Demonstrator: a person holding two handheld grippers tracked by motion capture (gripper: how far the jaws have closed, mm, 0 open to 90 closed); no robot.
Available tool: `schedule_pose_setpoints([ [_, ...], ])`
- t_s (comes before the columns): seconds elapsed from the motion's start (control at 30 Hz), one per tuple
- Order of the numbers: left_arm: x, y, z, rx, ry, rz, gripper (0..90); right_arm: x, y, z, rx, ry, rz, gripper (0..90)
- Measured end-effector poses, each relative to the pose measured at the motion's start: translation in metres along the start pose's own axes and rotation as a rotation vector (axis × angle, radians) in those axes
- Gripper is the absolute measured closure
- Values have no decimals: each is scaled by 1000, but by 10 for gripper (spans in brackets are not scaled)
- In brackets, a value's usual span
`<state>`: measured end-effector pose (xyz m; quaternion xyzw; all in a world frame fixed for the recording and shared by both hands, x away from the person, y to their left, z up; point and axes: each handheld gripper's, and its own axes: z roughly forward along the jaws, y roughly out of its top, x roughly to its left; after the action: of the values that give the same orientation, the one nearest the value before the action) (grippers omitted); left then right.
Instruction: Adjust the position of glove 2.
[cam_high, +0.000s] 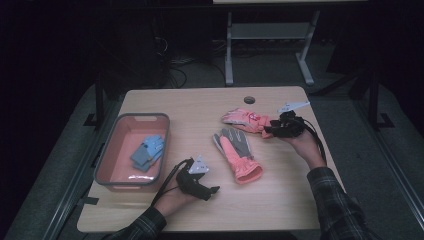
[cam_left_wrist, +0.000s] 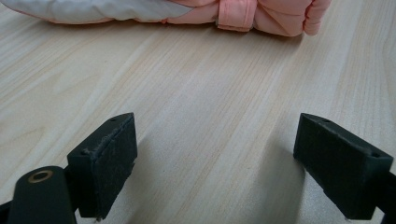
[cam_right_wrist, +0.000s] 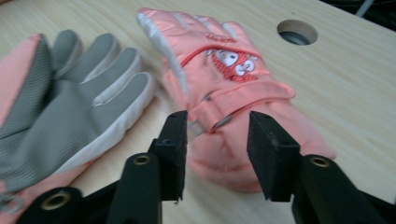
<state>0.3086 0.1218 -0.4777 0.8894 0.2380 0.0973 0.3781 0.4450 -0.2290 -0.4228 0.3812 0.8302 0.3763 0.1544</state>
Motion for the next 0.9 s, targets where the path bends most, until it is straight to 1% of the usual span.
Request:
schedule_pose_setpoints([
  [0.03, 0, 0, 0, 0, 0, 1, 127, -1, 2, 1, 6, -6, 1, 561],
  [0.13, 0, 0, 0, -2, -1, 0, 127, -11, 6, 6, 18, -23, -6, 523],
  [0.17, 0, 0, 0, -1, -1, 0, 127, -14, 7, 7, 25, -21, 5, 522],
  [0.2, 0, 0, 0, 4, 1, 6, 127, -18, 7, 10, 32, -20, 4, 502],
  [0.23, 0, 0, 0, 4, 1, 6, 127, -20, 7, 12, 40, -32, -2, 496],
  [0.3, 0, 0, 0, -1, -1, 0, 127, -23, 6, 16, 38, -28, 8, 495],
  [0.33, 0, 0, 0, -1, -1, 0, 127, -25, 6, 18, 49, -33, 0, 489],
  [0.4, 0, 0, 0, -1, -1, 0, 127, -25, 6, 22, 64, -27, -11, 490],
  [0.43, 0, 0, 0, -1, -1, 0, 127, -25, 5, 25, 78, -28, -10, 509],
  [0.5, 0, 0, 0, -1, -1, 0, 127, -26, 2, 29, 100, -29, -22, 562],
  [0.57, 0, 0, 0, -1, -1, 0, 127, -26, 0, 31, 95, -17, -3, 624],
  [0.63, 0, 0, 0, -1, -1, 1, 127, -27, -1, 31, 87, 2, 6, 722],
  [0.7, 0, 0, 0, -1, -1, 0, 127, -26, -1, 30, 82, 2, -6, 802],
  [0.73, 0, 0, 0, -1, -1, 0, 127, -25, 0, 29, 80, 6, 0, 835],
  [0.8, 0, 0, 0, -1, -1, -1, 127, -24, 0, 28, 72, 8, 1, 864],
  [0.83, 0, 0, 0, -1, -1, 0, 127, -24, 1, 27, 61, 10, -3, 871],
  [0.9, 0, 0, 0, -1, -1, 0, 127, -23, 1, 23, 57, 10, 5, 875],
])
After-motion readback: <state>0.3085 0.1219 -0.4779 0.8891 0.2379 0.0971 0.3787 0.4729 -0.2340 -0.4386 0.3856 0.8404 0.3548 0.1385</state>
